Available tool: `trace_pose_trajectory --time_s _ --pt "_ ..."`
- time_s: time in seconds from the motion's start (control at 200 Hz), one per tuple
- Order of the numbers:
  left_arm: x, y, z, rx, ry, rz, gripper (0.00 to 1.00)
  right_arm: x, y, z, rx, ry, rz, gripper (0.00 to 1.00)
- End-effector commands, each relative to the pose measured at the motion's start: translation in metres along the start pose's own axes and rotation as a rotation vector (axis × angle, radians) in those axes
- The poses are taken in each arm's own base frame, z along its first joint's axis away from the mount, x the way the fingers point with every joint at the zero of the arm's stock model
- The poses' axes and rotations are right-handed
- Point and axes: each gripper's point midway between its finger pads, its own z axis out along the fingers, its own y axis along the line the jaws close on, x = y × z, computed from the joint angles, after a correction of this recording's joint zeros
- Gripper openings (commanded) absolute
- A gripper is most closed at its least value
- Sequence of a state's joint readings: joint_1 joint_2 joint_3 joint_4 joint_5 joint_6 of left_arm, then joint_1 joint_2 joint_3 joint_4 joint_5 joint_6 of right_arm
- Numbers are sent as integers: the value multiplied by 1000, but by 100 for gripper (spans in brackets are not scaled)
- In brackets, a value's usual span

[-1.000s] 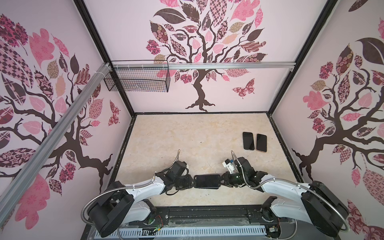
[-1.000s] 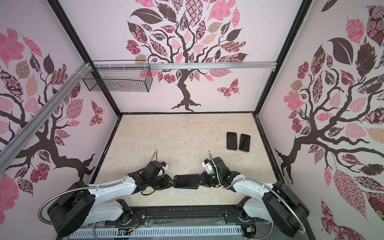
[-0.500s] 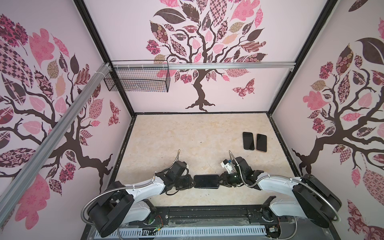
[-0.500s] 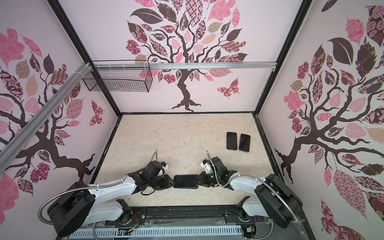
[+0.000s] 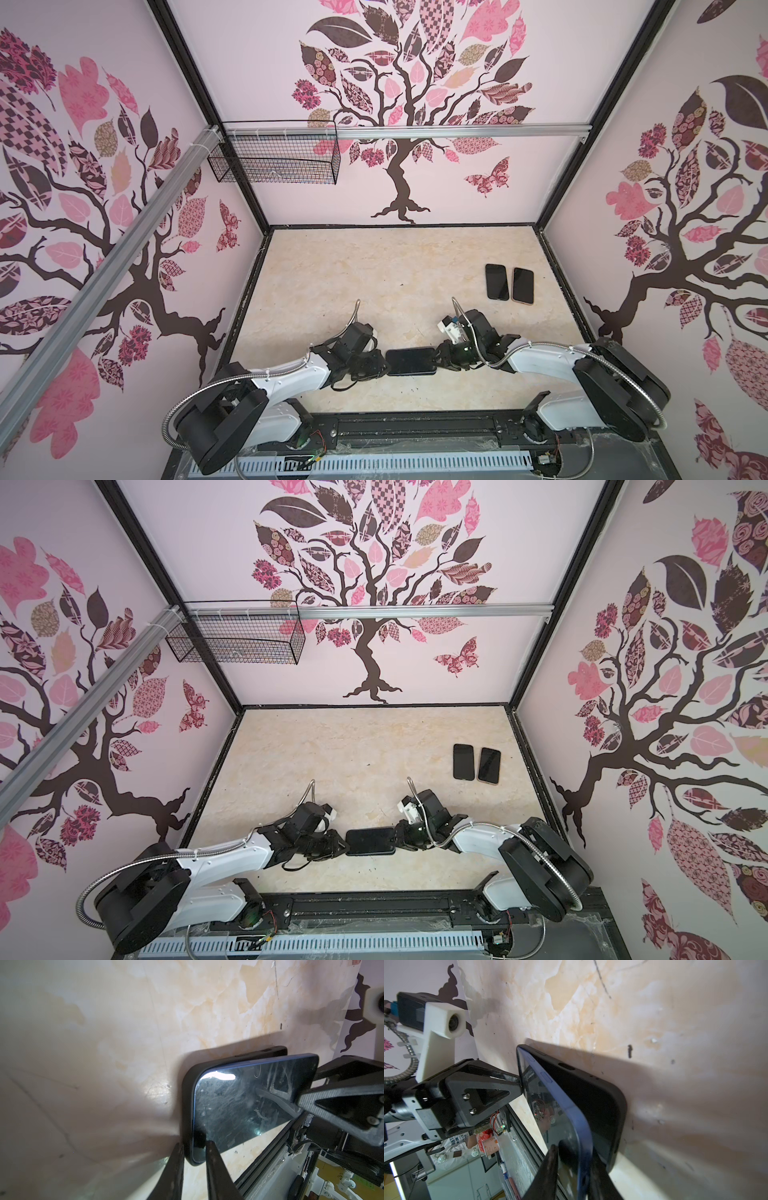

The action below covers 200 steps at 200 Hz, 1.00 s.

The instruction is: Put the phone into the phone case

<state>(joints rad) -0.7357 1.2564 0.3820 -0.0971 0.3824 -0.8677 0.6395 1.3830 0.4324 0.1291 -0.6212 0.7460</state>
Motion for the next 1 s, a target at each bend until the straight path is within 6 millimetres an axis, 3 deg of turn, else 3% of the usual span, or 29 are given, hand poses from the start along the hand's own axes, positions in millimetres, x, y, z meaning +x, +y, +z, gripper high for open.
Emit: trace_pose_trajectory --time_s 0.0,0.34,0.43,0.585,0.765,0.995 --pt "2 4 1 3 -9 -4 22 -10 5 -1 32 -8 -42 32" --pt "-1 -4 -1 35 -25 -13 23 -19 7 -19 136 -42 -100 42" --pt "-2 -4 -2 34 -32 -19 28 -20 3 -24 179 -47 -110 42" --pt "-4 -4 -2 28 -39 -30 37 -16 -4 -30 232 -35 -122 37" --pt "-5 -3 -3 20 -45 -29 37 -10 -6 -31 232 -15 -128 31" --pt "-6 -1 -1 2 -42 -23 31 -3 -11 -27 220 7 -119 31"
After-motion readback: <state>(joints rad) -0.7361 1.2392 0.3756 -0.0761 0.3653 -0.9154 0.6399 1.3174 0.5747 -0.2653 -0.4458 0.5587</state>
